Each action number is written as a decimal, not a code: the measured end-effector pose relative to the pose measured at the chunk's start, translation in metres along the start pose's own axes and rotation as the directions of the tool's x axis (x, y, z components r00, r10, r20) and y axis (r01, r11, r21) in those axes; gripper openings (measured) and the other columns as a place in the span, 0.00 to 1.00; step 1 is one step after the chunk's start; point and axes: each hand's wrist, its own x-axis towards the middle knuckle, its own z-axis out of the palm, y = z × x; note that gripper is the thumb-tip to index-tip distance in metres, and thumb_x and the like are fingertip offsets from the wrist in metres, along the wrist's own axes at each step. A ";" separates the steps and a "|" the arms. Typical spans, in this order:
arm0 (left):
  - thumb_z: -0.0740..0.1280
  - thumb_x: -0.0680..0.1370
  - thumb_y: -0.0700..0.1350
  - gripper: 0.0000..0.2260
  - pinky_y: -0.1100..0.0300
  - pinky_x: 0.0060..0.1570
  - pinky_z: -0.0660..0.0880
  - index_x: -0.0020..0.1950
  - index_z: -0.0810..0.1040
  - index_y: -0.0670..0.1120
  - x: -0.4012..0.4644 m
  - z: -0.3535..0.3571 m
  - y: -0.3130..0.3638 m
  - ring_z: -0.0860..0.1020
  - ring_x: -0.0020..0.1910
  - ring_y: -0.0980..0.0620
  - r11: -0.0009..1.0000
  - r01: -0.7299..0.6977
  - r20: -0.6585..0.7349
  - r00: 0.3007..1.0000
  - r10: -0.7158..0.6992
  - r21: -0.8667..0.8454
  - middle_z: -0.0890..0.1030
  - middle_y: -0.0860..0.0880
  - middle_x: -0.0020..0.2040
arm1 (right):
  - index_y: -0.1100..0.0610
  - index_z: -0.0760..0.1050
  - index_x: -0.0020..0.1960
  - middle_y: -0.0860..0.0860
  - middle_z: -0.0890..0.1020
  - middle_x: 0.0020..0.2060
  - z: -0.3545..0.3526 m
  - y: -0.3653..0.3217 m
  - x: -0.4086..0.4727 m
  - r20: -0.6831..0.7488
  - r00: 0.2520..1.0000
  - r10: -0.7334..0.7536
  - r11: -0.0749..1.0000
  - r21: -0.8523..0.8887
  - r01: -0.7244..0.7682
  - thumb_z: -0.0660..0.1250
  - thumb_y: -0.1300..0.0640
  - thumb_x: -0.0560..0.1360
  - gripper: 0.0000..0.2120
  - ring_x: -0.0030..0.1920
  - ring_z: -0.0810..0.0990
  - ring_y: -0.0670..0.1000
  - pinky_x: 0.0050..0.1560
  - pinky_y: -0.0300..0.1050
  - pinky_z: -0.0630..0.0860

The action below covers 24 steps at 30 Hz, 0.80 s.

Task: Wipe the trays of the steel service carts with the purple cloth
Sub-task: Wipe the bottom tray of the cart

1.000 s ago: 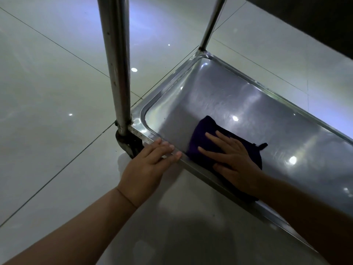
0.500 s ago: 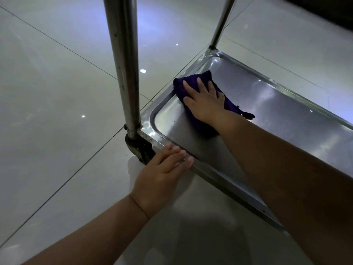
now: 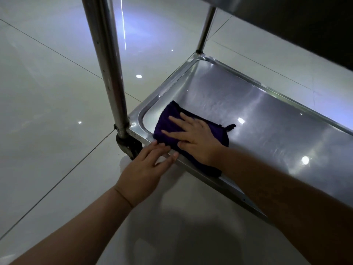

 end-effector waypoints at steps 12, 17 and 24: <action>0.71 0.68 0.27 0.22 0.51 0.67 0.66 0.60 0.76 0.37 0.002 -0.013 -0.002 0.73 0.59 0.40 1.000 0.013 0.019 1.000 -0.012 -0.027 0.79 0.37 0.56 | 0.24 0.56 0.69 0.34 0.54 0.75 0.019 0.074 -0.217 -0.115 0.972 0.206 0.975 0.106 -0.194 0.50 0.39 0.79 0.19 0.77 0.49 0.46 0.72 0.65 0.54; 0.72 0.68 0.30 0.24 0.45 0.65 0.66 0.64 0.74 0.33 -0.006 -0.023 -0.002 0.69 0.65 0.35 0.945 0.327 0.057 0.944 -0.325 -0.026 0.73 0.34 0.63 | 0.23 0.53 0.69 0.40 0.54 0.77 0.018 0.072 -0.243 -0.160 0.947 0.279 0.960 0.083 -0.269 0.53 0.45 0.78 0.25 0.77 0.48 0.47 0.72 0.64 0.53; 0.70 0.69 0.29 0.24 0.47 0.66 0.64 0.64 0.73 0.33 -0.006 -0.022 -0.003 0.68 0.67 0.35 0.917 0.383 0.053 0.924 -0.379 -0.111 0.73 0.34 0.64 | 0.32 0.53 0.71 0.38 0.47 0.76 0.010 0.029 -0.156 -0.057 0.946 0.319 0.948 0.040 -0.317 0.54 0.51 0.81 0.23 0.75 0.37 0.41 0.74 0.49 0.37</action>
